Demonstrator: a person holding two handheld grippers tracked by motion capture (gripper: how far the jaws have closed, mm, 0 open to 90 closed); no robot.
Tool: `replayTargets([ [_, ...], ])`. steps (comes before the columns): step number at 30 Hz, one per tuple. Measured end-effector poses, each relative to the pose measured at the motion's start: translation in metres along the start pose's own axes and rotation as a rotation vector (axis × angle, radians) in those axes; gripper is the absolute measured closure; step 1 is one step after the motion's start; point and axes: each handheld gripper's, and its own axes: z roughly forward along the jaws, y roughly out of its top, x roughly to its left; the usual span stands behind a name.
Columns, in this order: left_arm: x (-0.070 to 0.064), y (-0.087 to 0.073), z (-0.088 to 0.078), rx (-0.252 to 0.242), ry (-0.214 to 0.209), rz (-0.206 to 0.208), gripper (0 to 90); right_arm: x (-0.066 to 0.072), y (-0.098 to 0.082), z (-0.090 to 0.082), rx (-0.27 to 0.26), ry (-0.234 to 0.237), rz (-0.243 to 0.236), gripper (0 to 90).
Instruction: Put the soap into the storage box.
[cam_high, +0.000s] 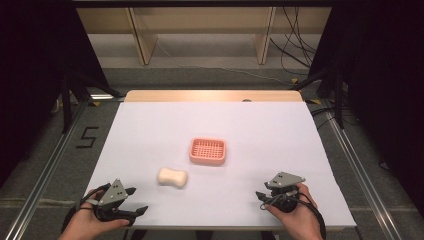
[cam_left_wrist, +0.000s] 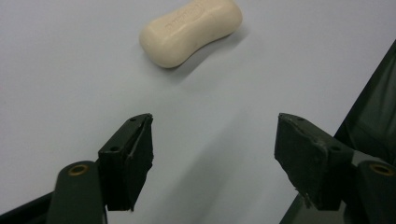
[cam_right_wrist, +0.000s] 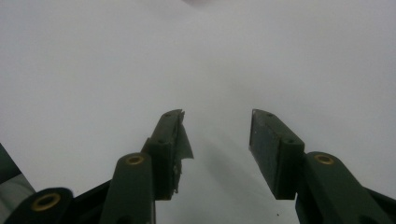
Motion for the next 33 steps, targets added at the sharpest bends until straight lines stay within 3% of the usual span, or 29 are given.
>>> replayTargets([
  [1, 0.003, 0.002, -0.001, 0.019, 0.012, 0.029, 27.7, 0.0, 0.0, -0.001, 0.008, 0.001, -0.005, 54.8],
  [3, 0.004, 0.007, -0.001, 0.04, 0.003, 0.023, 27.4, -0.001, 0.0, -0.001, 0.003, -0.006, -0.013, 54.6],
  [5, 0.007, 0.011, -0.001, 0.073, 0.007, 0.069, 26.4, 0.0, 0.001, -0.001, 0.0, -0.009, -0.006, 54.3],
  [6, 0.006, 0.014, 0.0, 0.081, -0.004, 0.06, 25.7, 0.001, 0.001, -0.001, 0.0, -0.009, -0.01, 54.2],
  [9, 0.009, 0.022, 0.0, 0.109, -0.006, 0.093, 24.5, 0.002, 0.002, -0.002, 0.009, -0.013, -0.024, 53.7],
  [13, 0.009, 0.031, 0.002, 0.128, -0.032, 0.1, 23.7, 0.003, 0.004, -0.002, 0.009, -0.022, -0.029, 53.5],
  [15, 0.01, 0.04, 0.006, 0.181, -0.085, 0.123, 23.3, 0.003, 0.003, -0.002, 0.006, -0.02, -0.028, 53.2],
  [21, 0.015, 0.053, 0.017, 0.249, -0.11, 0.185, 23.5, 0.003, 0.004, -0.001, -0.001, -0.017, -0.025, 53.0],
  [33, 0.018, 0.087, 0.037, 0.32, -0.154, 0.372, 21.4, 0.005, 0.005, 0.002, 0.01, -0.007, -0.037, 52.9],
])
